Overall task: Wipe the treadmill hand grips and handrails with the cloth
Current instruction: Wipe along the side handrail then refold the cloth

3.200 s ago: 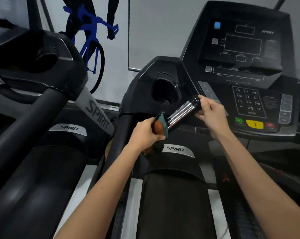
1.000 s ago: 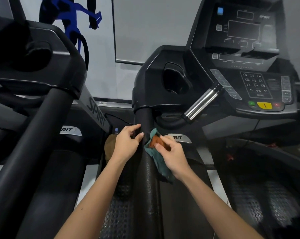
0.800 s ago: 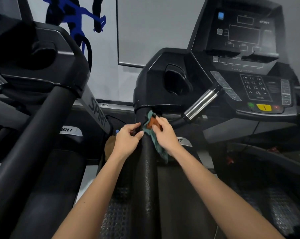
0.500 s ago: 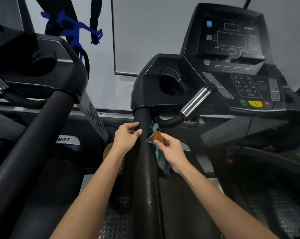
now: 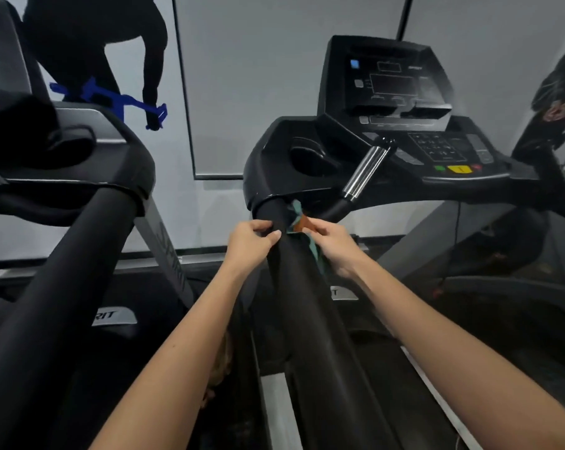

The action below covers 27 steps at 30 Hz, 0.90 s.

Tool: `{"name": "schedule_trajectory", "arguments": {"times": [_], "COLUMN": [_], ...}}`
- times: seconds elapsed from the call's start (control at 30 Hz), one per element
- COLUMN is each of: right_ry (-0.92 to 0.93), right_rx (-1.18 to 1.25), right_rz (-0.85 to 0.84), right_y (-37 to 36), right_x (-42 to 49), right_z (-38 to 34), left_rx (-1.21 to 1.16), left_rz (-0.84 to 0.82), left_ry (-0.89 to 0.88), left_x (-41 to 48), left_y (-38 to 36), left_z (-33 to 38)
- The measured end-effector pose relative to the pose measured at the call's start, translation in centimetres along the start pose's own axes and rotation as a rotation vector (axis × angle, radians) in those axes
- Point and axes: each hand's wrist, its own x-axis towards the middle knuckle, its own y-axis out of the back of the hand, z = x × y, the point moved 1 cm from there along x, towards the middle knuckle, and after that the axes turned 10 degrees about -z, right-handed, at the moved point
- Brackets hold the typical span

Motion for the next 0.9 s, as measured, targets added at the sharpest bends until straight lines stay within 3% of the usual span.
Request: {"name": "schedule_trajectory", "arguments": {"times": [0.2,0.43,0.57,0.9], "right_ry": [0.109,0.089,0.022,0.183], "right_rx": [-0.131,-0.423,-0.419,-0.533], "right_rz": [0.003,-0.059,-0.040,0.036], "right_y": [1.0,-0.8,-0.8,1.1], "right_x": [-4.8,1.4,4.4,-0.3], "right_z": [0.7,-2.8,-2.9,-1.2], "left_rx": [-0.033,-0.041,-0.064,-0.050], "left_rz": [0.006,-0.010,-0.007,0.010], "left_ry": [-0.023,-0.058,-0.055,-0.066], "left_x": [-0.1,0.2,0.3,0.6], "left_y": [0.0,0.0,0.0,0.2], "left_z": [-0.5,-0.4,-0.8,-0.7]}}
